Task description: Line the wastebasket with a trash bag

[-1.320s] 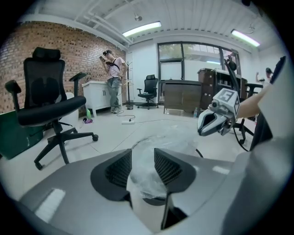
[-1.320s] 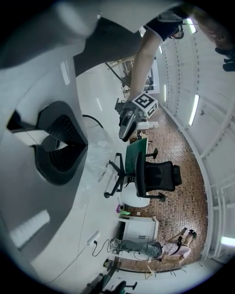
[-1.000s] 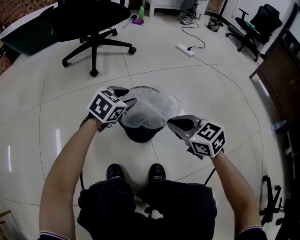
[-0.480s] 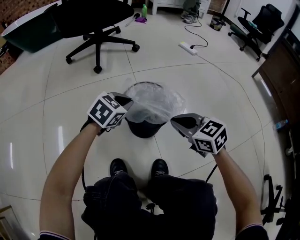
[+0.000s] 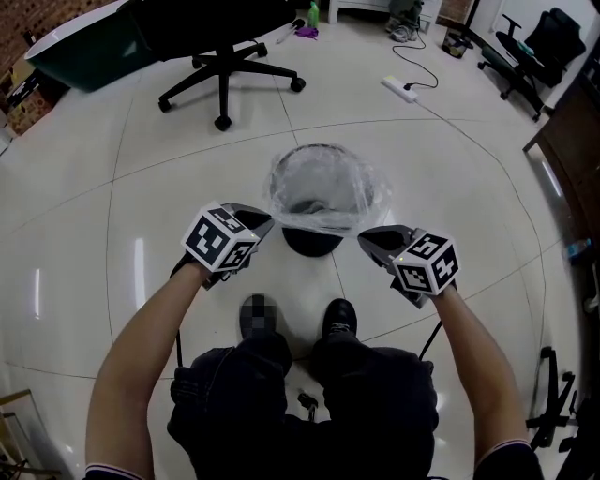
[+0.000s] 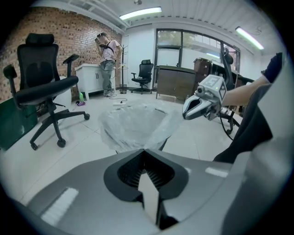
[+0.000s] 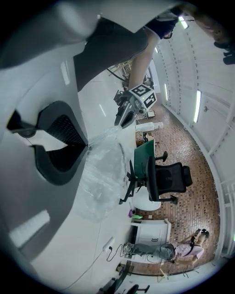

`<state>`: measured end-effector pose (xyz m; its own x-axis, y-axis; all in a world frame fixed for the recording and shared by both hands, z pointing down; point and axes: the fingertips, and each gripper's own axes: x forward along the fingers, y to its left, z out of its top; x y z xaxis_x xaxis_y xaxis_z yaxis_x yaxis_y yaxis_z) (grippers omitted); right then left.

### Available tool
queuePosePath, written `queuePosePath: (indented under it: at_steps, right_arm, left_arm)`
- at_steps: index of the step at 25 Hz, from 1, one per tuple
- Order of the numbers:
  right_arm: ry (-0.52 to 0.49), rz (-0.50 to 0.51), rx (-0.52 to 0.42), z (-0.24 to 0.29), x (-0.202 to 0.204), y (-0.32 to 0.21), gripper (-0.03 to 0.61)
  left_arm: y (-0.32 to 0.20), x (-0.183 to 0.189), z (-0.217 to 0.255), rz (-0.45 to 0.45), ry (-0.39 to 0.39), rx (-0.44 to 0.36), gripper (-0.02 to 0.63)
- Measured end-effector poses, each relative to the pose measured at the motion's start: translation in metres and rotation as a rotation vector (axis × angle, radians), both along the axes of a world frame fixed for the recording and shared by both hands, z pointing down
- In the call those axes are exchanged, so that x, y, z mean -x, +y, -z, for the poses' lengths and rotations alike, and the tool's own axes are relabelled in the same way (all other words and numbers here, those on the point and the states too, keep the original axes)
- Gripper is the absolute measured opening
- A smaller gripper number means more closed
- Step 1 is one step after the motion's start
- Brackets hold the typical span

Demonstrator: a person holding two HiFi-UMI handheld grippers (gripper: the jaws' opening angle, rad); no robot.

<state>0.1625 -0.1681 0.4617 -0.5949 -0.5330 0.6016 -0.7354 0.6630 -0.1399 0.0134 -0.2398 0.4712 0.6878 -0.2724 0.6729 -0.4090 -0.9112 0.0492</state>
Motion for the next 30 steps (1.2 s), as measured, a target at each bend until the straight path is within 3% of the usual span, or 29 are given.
queuePosePath:
  at_steps: [14, 23, 28, 30]
  right_arm:
    - [0.0, -0.109, 0.151, -0.078, -0.029, -0.022, 0.003]
    - [-0.044, -0.132, 0.163, -0.091, -0.037, -0.04, 0.005]
    - [-0.062, -0.13, 0.133, -0.074, -0.039, -0.03, 0.081]
    - [-0.059, -0.132, 0.117, -0.065, -0.042, -0.026, 0.098]
  left_arm:
    - [-0.004, -0.013, -0.083, 0.044, 0.041, 0.196, 0.011]
    - [-0.011, -0.025, -0.102, 0.062, 0.09, 0.261, 0.015]
    - [0.002, -0.017, -0.092, 0.044, 0.061, 0.257, 0.158]
    - [0.005, -0.012, -0.085, 0.049, 0.049, 0.24, 0.182]
